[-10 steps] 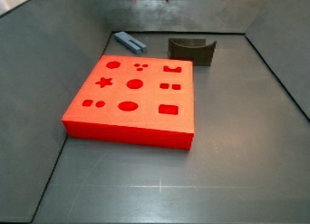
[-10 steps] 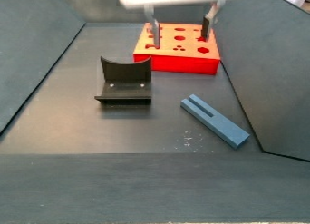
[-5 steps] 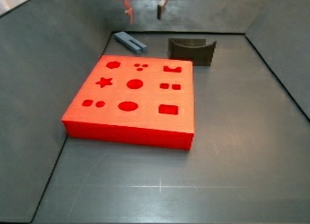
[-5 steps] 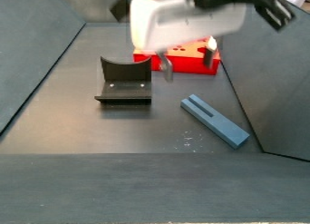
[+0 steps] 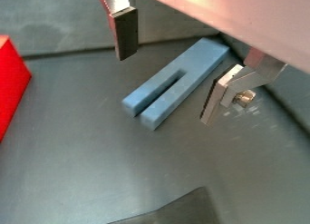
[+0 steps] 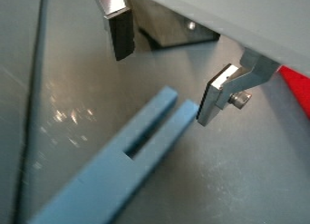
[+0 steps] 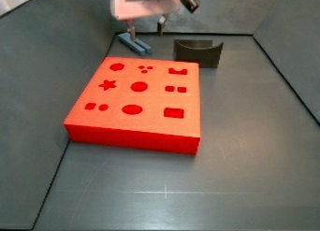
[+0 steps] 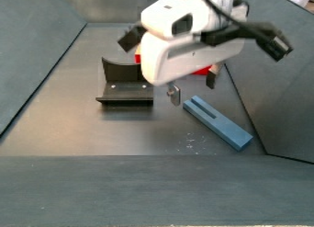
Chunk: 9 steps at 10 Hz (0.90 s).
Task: Pick up the double-square object. Move up. Rotate the double-square object. Place the double-square object on the fixture. Regrasp the double-square object. Move to above the board. Insert the double-square object.
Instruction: Pick up the double-square object.
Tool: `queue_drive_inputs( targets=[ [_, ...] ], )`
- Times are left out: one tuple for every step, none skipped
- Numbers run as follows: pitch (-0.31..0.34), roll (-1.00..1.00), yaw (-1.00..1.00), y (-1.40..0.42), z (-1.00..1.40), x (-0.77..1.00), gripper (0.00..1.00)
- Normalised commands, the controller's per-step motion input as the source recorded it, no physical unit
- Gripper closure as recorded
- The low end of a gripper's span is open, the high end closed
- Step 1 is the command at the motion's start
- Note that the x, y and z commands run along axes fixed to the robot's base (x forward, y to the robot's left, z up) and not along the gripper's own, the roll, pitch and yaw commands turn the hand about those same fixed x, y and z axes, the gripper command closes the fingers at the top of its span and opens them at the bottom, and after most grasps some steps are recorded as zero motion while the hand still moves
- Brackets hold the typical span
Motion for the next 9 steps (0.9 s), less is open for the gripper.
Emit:
queue_drive_inputs(
  targets=[
    [-0.083, -0.07, 0.1, 0.0, -0.38, -0.28, 0.0],
    [-0.094, -0.07, 0.07, 0.0, -0.27, -0.14, 0.0],
    [-0.096, -0.05, 0.09, 0.0, -0.27, -0.07, 0.0],
    [-0.087, -0.06, 0.07, 0.0, -0.23, -0.03, 0.0],
    [-0.094, -0.07, 0.03, 0.0, -0.4, 0.0, 0.0],
    [-0.113, -0.04, 0.03, 0.0, -0.47, 0.0, 0.0],
    [-0.066, -0.06, 0.01, 0.0, -0.23, 0.0, 0.0],
    [-0.011, 0.0, 0.0, -0.03, -0.02, 0.0, 0.0],
    [0.0, 0.0, 0.0, 0.0, 0.0, 0.0, 0.0]
  ],
)
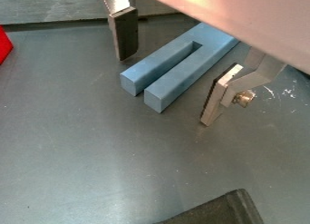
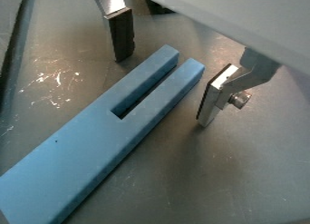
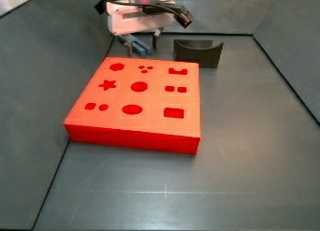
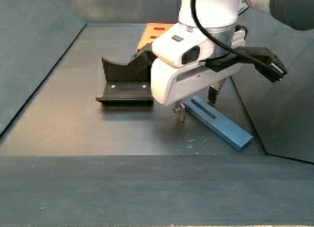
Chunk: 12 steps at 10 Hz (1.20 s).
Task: Pick up the double-square object. Move up. Rotate the double-square object. Place the double-square object on the fixture. Regrasp the double-square object. Move to above the board. Insert the double-square object.
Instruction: Pick up the double-square object, then move up.
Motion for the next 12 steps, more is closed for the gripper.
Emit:
queue_drive_inputs(
  targets=[
    [0.0, 0.0, 0.0, 0.0, 0.0, 0.0, 1.0],
    [0.0, 0.0, 0.0, 0.0, 0.0, 0.0, 1.0],
    [0.0, 0.0, 0.0, 0.0, 0.0, 0.0, 1.0],
    [0.0, 0.0, 0.0, 0.0, 0.0, 0.0, 1.0],
    [0.0, 0.0, 0.0, 0.0, 0.0, 0.0, 1.0],
    [0.0, 0.0, 0.0, 0.0, 0.0, 0.0, 1.0],
    [0.0, 0.0, 0.0, 0.0, 0.0, 0.0, 1.0],
    [0.0, 0.0, 0.0, 0.0, 0.0, 0.0, 1.0],
    [0.0, 0.0, 0.0, 0.0, 0.0, 0.0, 1.0],
    [0.0, 0.0, 0.0, 0.0, 0.0, 0.0, 1.0],
    [0.0, 0.0, 0.0, 0.0, 0.0, 0.0, 1.0],
    [0.0, 0.0, 0.0, 0.0, 0.83, 0.0, 1.0]
  ],
)
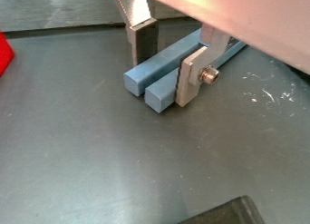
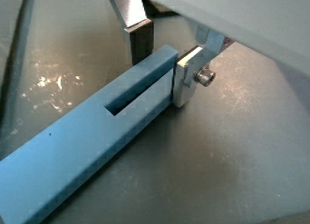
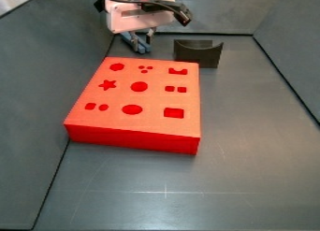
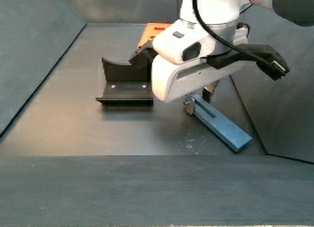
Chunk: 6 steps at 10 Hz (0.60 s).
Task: Pick up the double-square object. Move up. Rotate the double-square object. Place the double-square object on the fixture. Regrasp the double-square object. Move to above the board. Insert the double-square object.
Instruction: Move up, then rotate the double-square object.
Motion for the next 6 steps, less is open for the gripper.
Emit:
queue_drive_inputs(
  targets=[
    [0.008, -0.01, 0.05, -0.06, 0.81, 0.0, 1.0],
    [0.021, 0.0, 0.05, -0.05, 0.76, -0.02, 1.0],
    [0.027, 0.02, 0.04, -0.03, 0.6, -0.02, 1.0],
    [0.037, 0.04, 0.03, -0.01, 0.46, -0.02, 1.0],
    [0.043, 0.07, 0.02, -0.01, 0.26, -0.02, 1.0],
    [0.0, 0.0, 0.0, -0.2, 0.83, 0.03, 1.0]
  ],
)
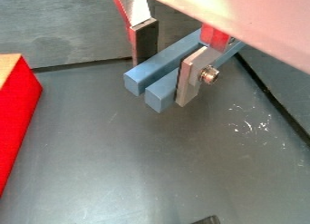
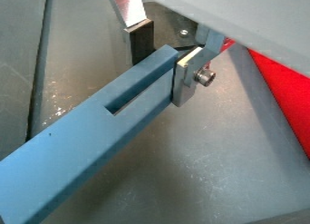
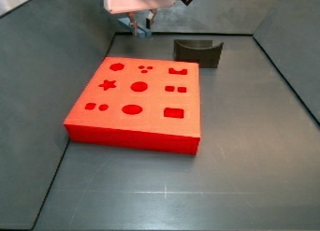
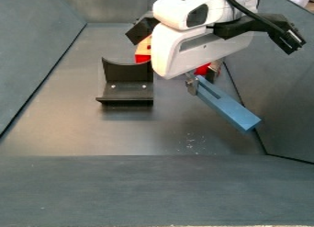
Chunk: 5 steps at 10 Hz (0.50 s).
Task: Pick up the double-square object. Move up. Rotate the double-square object. Place the double-square object on the fixture. Regrasp the double-square object. Move to above the board. Insert the double-square object.
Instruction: Rotate the double-square object.
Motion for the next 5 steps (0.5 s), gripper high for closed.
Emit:
queue_drive_inputs(
  targets=[
    [-0.001, 0.02, 0.0, -0.19, 0.68, 0.04, 1.0],
    [0.016, 0.03, 0.0, -0.13, 0.6, 0.01, 1.0],
    [0.021, 0.05, 0.01, -0.07, 0.48, -0.01, 1.0],
    [0.031, 0.08, 0.01, -0.04, 0.29, -0.02, 1.0],
    [0.0, 0.0, -1.0, 0.0, 0.0, 0.0, 1.0]
  ],
)
